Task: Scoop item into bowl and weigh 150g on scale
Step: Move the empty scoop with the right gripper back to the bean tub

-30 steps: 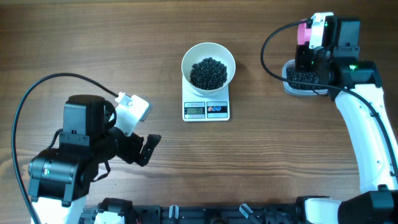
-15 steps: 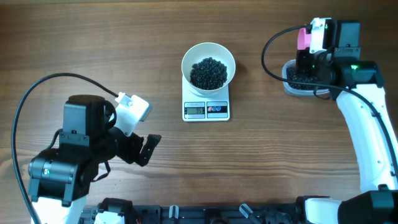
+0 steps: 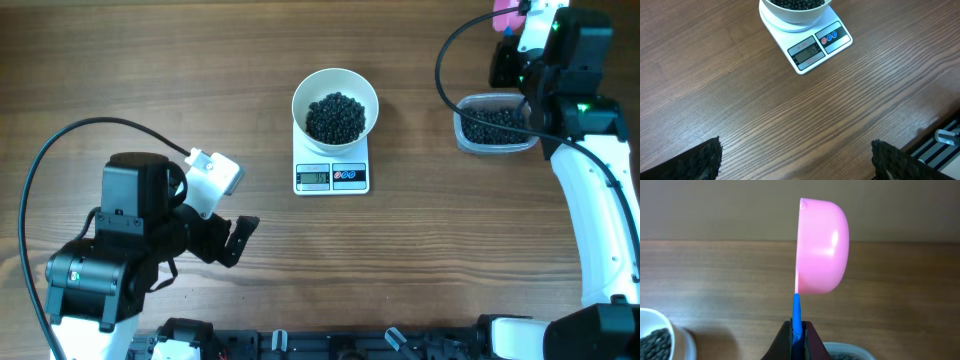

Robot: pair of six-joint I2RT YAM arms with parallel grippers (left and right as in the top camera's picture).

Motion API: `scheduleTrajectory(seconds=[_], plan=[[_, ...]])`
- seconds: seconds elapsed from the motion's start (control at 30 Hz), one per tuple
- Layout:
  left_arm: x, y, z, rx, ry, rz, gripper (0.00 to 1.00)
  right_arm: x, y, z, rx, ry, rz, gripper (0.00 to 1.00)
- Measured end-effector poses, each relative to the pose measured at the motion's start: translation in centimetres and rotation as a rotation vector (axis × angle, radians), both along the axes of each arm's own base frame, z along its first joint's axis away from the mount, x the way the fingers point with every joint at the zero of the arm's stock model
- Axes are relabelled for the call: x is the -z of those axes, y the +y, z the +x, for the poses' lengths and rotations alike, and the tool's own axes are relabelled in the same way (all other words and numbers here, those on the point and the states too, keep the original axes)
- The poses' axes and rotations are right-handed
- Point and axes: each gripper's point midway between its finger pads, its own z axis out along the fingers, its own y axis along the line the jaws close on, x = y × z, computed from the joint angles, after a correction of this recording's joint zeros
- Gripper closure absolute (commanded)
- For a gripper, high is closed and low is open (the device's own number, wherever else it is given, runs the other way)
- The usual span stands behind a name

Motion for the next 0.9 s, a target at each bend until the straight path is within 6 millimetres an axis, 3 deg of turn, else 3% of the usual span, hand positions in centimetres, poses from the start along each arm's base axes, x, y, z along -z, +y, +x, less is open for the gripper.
scheduleTrajectory(seconds=[0.23, 0.43, 0.57, 0.67, 0.9], plan=[[0.0, 0.0, 0.0, 0.0, 0.0, 0.0, 0.0, 3.3, 0.0, -3.1, 0.013, 0.184, 0.01, 0.96], [0.0, 0.0, 0.0, -0.001, 0.0, 0.002, 0.0, 3.2, -1.0, -8.6, 0.005, 0.343, -0.097, 0.96], [0.0, 0.0, 0.0, -0.001, 0.0, 0.002, 0.0, 3.7, -1.5, -10.6, -0.047, 0.428, -0.183, 0.96], [0.0, 0.0, 0.0, -0.002, -0.001, 0.002, 0.0, 4.7, -2.1, -10.9, -0.058, 0.482, -0.234, 0.96], [0.0, 0.0, 0.0, -0.002, 0.0, 0.003, 0.0, 9.4, -4.6, -9.3, -0.01, 0.63, -0.366, 0.96]])
